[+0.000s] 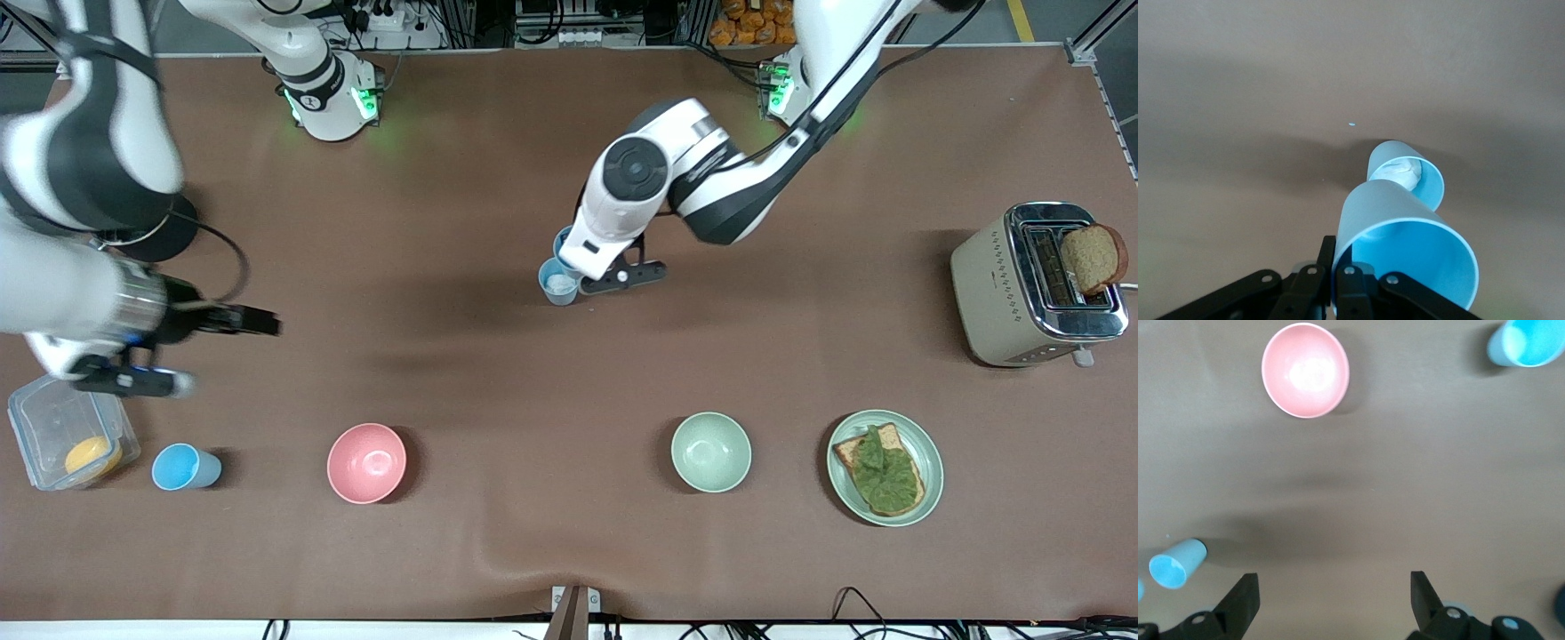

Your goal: Stack blue cups with both arms

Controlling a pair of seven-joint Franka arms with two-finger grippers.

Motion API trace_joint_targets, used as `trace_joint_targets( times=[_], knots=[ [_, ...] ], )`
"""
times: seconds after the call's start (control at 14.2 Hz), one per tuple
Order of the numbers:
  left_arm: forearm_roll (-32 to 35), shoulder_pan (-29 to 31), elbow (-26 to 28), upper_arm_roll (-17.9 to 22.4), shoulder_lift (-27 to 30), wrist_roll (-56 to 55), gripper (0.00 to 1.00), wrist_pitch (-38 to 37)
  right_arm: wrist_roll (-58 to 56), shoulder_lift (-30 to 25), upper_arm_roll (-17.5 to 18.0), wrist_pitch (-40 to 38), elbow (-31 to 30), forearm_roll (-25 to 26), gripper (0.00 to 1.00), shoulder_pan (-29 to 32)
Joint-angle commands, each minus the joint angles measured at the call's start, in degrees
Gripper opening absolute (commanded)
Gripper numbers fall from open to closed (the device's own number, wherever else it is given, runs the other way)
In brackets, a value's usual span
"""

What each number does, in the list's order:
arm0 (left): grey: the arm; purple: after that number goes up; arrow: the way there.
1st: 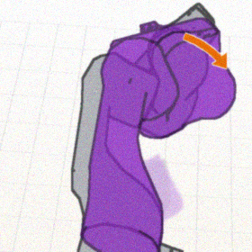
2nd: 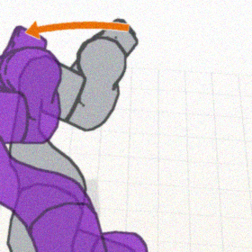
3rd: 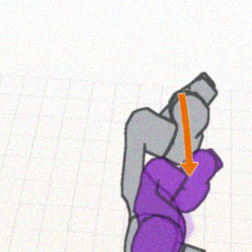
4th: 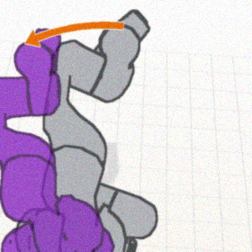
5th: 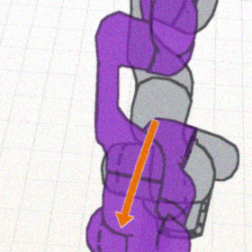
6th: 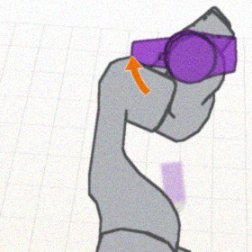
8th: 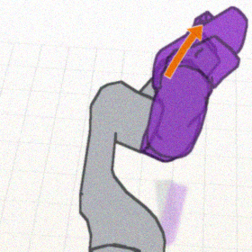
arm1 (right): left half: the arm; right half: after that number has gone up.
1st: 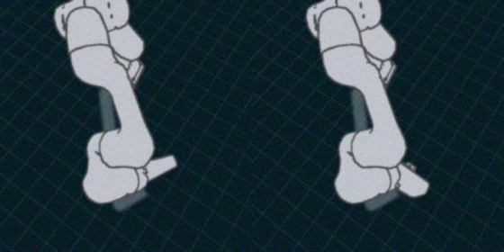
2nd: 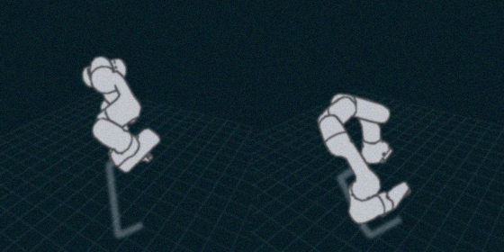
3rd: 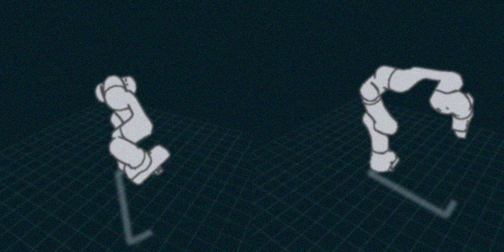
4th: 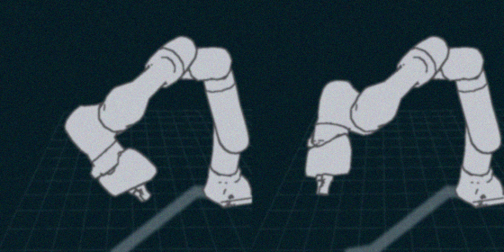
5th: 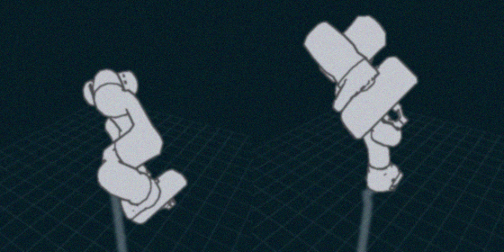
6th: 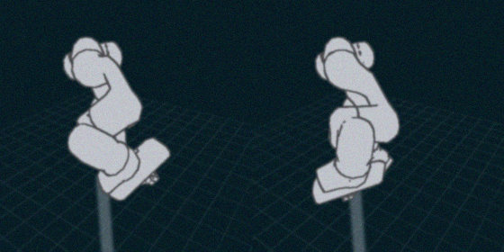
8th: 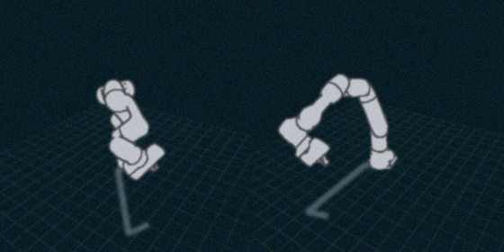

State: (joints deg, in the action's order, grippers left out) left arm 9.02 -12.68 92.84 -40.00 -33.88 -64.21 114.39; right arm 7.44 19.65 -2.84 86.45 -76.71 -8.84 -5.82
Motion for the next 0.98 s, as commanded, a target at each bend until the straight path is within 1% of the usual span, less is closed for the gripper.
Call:
trace_joint_targets(
  times=[0.0,0.07,0.14,0.28,0.35,0.42,0.49,0.56,0.63,0.7,0.77,0.91],
  knots=[
    [3.29,-2.78,-2.58,1.41,-3.12,-3.12,0.0,0.57,-2.6,-6.35,1.61,-1.2,-3.95,4.42,1.0,2.91],
    [3.29,-2.87,-2.67,1.42,-3.12,-3.12,0.0,0.57,-2.6,-9.33,1.78,0.9,-7.8,6.01,1.0,3.09],
    [3.29,-2.87,-3.1,1.42,-3.21,-3.2,0.0,1.09,-2.69,-13.28,1.87,4.22,-13.15,6.63,1.0,3.7],
    [3.46,-3.4,-3.19,1.42,-3.82,-3.47,0.0,1.36,-2.78,-20.49,2.48,11.78,-23.61,6.73,1.0,5.02],
    [3.55,-3.4,-3.19,1.42,-4.35,-3.47,0.0,1.79,-2.87,-22.53,3.71,14.95,-26.88,6.9,1.0,6.25],
    [3.55,-3.49,-3.19,1.51,-4.79,-3.47,0.0,2.41,-3.04,-23.5,6.07,17.15,-28.65,6.99,1.0,8.96],
    [3.64,-3.84,-3.28,1.51,-5.05,-3.47,0.0,3.02,-3.83,-23.43,9.14,17.44,-28.67,7.08,1.0,12.29],
    [3.55,-4.45,-3.19,2.12,-5.05,-3.47,0.0,3.64,-5.23,-23.43,9.86,17.7,-28.67,7.25,1.0,13.19],
    [3.55,-4.98,-3.19,2.56,-5.05,-3.56,0.0,3.64,-7.33,-23.43,9.87,18.31,-28.67,7.25,1.0,13.2],
    [3.46,-5.85,-3.19,3.0,-5.14,-3.56,0.0,3.64,-8.66,-23.43,9.35,18.41,-28.41,7.34,1.0,12.68],
    [3.37,-6.47,-3.19,3.61,-5.32,-3.56,0.0,3.64,-8.58,-23.43,7.69,18.41,-28.06,7.17,1.0,11.11],
    [3.46,-6.74,-3.19,3.79,-5.84,-3.56,0.0,3.99,-8.75,-23.43,3.21,18.15,-27.36,6.82,1.0,7.16]
  ],
)
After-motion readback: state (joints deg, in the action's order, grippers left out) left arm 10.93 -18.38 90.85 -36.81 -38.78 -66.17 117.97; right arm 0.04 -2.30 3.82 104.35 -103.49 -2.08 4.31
